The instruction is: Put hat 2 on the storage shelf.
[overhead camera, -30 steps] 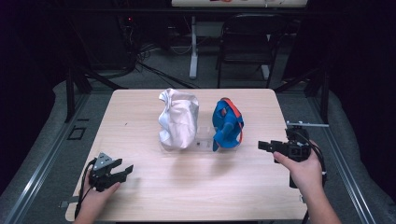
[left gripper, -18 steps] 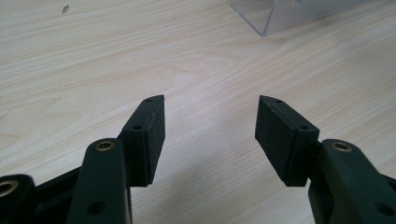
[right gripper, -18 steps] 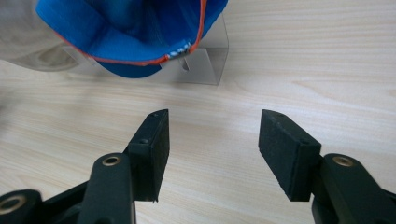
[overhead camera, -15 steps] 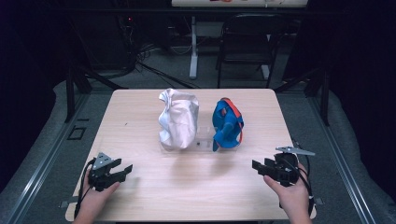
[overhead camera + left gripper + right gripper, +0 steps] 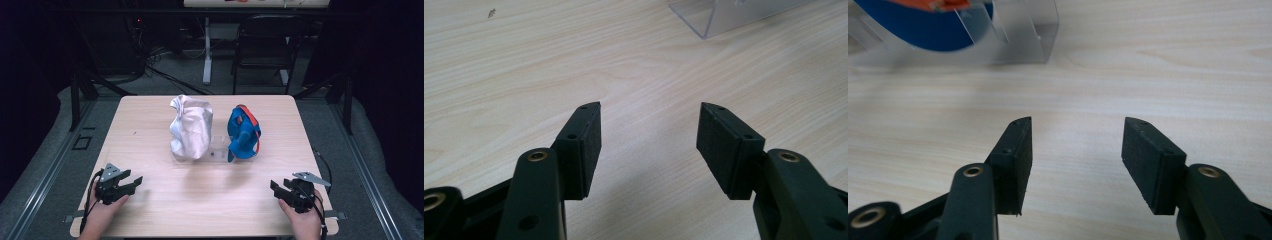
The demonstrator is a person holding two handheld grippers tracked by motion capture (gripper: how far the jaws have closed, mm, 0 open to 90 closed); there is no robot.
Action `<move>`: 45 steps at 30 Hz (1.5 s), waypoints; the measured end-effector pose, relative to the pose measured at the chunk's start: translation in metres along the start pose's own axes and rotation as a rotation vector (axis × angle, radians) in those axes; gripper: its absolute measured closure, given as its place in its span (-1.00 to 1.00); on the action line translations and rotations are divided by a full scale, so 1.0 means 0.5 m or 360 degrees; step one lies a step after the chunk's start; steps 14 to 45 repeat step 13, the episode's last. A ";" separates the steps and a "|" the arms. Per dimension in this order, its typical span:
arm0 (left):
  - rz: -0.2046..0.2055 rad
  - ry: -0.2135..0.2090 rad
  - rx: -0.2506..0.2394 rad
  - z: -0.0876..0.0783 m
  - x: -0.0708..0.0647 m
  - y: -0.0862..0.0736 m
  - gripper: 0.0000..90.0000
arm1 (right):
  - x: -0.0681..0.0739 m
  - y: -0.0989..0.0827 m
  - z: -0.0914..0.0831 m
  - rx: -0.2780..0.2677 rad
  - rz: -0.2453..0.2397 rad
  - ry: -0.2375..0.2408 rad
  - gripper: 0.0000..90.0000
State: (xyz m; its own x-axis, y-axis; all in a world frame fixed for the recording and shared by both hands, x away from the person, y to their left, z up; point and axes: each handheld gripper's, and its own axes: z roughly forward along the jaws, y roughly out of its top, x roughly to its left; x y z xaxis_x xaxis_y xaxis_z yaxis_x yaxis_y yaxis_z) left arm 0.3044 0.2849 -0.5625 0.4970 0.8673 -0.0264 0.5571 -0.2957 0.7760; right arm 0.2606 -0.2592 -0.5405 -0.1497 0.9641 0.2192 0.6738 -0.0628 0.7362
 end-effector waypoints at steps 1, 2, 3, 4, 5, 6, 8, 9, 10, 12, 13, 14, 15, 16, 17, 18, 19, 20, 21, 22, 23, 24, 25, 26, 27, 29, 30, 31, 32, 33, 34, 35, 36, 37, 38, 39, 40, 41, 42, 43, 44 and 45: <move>0.0003 0.0003 -0.0001 0.000 0.000 0.000 -0.02 | -0.003 -0.002 0.003 0.0006 -0.0015 -0.0003 0.05; 0.0008 0.0000 -0.0005 -0.001 0.000 0.001 -0.02 | -0.005 -0.003 0.005 0.0000 -0.0023 0.0002 0.07; 0.0010 -0.0003 -0.0008 -0.001 0.001 0.001 -0.01 | -0.007 -0.002 0.006 -0.0012 -0.0026 0.0013 0.09; 0.0005 -0.0002 -0.0015 -0.002 0.000 0.002 -0.01 | -0.010 -0.001 0.005 -0.0019 -0.0033 0.0023 0.12; 0.0005 -0.0002 -0.0015 -0.002 0.000 0.002 0.00 | -0.012 0.000 0.006 -0.0043 -0.0043 0.0031 0.15; 0.0013 0.0004 -0.0030 -0.004 -0.001 0.004 0.00 | -0.015 0.000 0.005 -0.0069 -0.0047 0.0056 0.17; 0.0026 0.0002 -0.0053 -0.005 -0.001 0.005 0.03 | -0.020 0.001 0.005 -0.0107 -0.0039 0.0110 0.22; 0.0029 0.0007 -0.0057 -0.006 -0.002 0.005 0.02 | -0.022 0.002 0.005 -0.0124 -0.0024 0.0140 0.25; 0.0027 0.0006 -0.0079 -0.006 -0.002 0.006 0.03 | -0.024 0.002 0.006 -0.0144 -0.0026 0.0166 0.26; 0.0019 -0.0009 -0.0085 -0.005 -0.002 0.007 0.03 | -0.032 0.001 0.007 -0.0165 0.0027 0.0251 0.33; 0.0019 -0.0009 -0.0085 -0.005 -0.002 0.007 0.03 | -0.036 0.001 0.009 -0.0123 0.0066 0.0330 0.37; 0.0019 -0.0009 -0.0085 -0.005 -0.002 0.007 0.03 | -0.036 0.001 0.009 -0.0123 0.0066 0.0330 0.37; 0.0019 -0.0009 -0.0085 -0.005 -0.002 0.007 0.03 | -0.036 0.001 0.009 -0.0123 0.0066 0.0330 0.37; 0.0019 -0.0009 -0.0085 -0.005 -0.002 0.007 0.03 | -0.036 0.001 0.009 -0.0123 0.0066 0.0330 0.37; 0.0019 -0.0009 -0.0085 -0.005 -0.002 0.007 0.03 | -0.036 0.001 0.009 -0.0123 0.0066 0.0330 0.37; 0.0019 -0.0009 -0.0085 -0.005 -0.002 0.007 0.03 | -0.036 0.001 0.009 -0.0123 0.0066 0.0330 0.37; 0.0019 -0.0009 -0.0085 -0.005 -0.002 0.007 0.03 | -0.036 0.001 0.009 -0.0123 0.0066 0.0330 0.37; 0.0019 -0.0009 -0.0085 -0.005 -0.002 0.007 0.03 | -0.036 0.001 0.009 -0.0123 0.0066 0.0330 0.37; 0.0019 -0.0009 -0.0085 -0.005 -0.002 0.007 0.03 | -0.036 0.001 0.009 -0.0123 0.0066 0.0330 0.37; 0.0019 -0.0009 -0.0085 -0.005 -0.002 0.007 0.03 | -0.036 0.001 0.009 -0.0123 0.0066 0.0330 0.37; 0.0019 -0.0009 -0.0085 -0.005 -0.002 0.007 0.03 | -0.036 0.001 0.009 -0.0123 0.0066 0.0330 0.37; 0.0019 -0.0009 -0.0085 -0.005 -0.002 0.007 0.03 | -0.036 0.001 0.009 -0.0123 0.0066 0.0330 0.37; 0.0019 -0.0009 -0.0085 -0.005 -0.002 0.007 0.03 | -0.036 0.001 0.009 -0.0123 0.0066 0.0330 0.37; 0.0019 -0.0009 -0.0085 -0.005 -0.002 0.007 0.03 | -0.036 0.001 0.009 -0.0123 0.0066 0.0330 0.37; 0.0019 -0.0009 -0.0085 -0.005 -0.002 0.007 0.03 | -0.036 0.001 0.009 -0.0123 0.0066 0.0330 0.37; 0.0019 -0.0009 -0.0085 -0.005 -0.002 0.007 0.03 | -0.036 0.001 0.009 -0.0123 0.0066 0.0330 0.37; 0.0019 -0.0009 -0.0085 -0.005 -0.002 0.007 0.03 | -0.036 0.001 0.009 -0.0123 0.0066 0.0330 0.37; 0.0019 -0.0009 -0.0085 -0.005 -0.002 0.007 0.03 | -0.036 0.001 0.009 -0.0123 0.0066 0.0330 0.37; 0.0019 -0.0009 -0.0085 -0.005 -0.002 0.007 0.03 | -0.036 0.001 0.009 -0.0123 0.0066 0.0330 0.37; 0.0019 -0.0009 -0.0085 -0.005 -0.002 0.007 0.03 | -0.036 0.001 0.009 -0.0123 0.0066 0.0330 0.37; 0.0019 -0.0009 -0.0085 -0.005 -0.002 0.007 0.03 | -0.036 0.001 0.009 -0.0123 0.0066 0.0330 0.37; 0.0019 -0.0009 -0.0085 -0.005 -0.002 0.007 0.03 | -0.036 0.001 0.009 -0.0123 0.0066 0.0330 0.37; 0.0019 -0.0009 -0.0085 -0.005 -0.002 0.007 0.03 | -0.036 0.001 0.009 -0.0123 0.0066 0.0330 0.37; 0.0019 -0.0009 -0.0085 -0.005 -0.002 0.007 0.03 | -0.036 0.001 0.009 -0.0123 0.0066 0.0330 0.37; 0.0019 -0.0009 -0.0085 -0.005 -0.002 0.007 0.03 | -0.036 0.001 0.009 -0.0123 0.0066 0.0330 0.37; 0.0019 -0.0009 -0.0085 -0.005 -0.002 0.007 0.03 | -0.036 0.001 0.009 -0.0123 0.0066 0.0330 0.37; 0.0019 -0.0009 -0.0085 -0.005 -0.002 0.007 0.03 | -0.036 0.001 0.009 -0.0123 0.0066 0.0330 0.37; 0.0019 -0.0009 -0.0085 -0.005 -0.002 0.007 0.03 | -0.036 0.001 0.009 -0.0123 0.0066 0.0330 0.37; 0.0019 -0.0009 -0.0085 -0.005 -0.002 0.007 0.03 | -0.036 0.001 0.009 -0.0123 0.0066 0.0330 0.37; 0.0019 -0.0009 -0.0085 -0.005 -0.002 0.007 0.03 | -0.036 0.001 0.009 -0.0123 0.0066 0.0330 0.37; 0.0019 -0.0009 -0.0085 -0.005 -0.002 0.007 0.03 | -0.036 0.001 0.009 -0.0123 0.0066 0.0330 0.37; 0.0019 -0.0009 -0.0085 -0.005 -0.002 0.007 0.03 | -0.036 0.001 0.009 -0.0123 0.0066 0.0330 0.37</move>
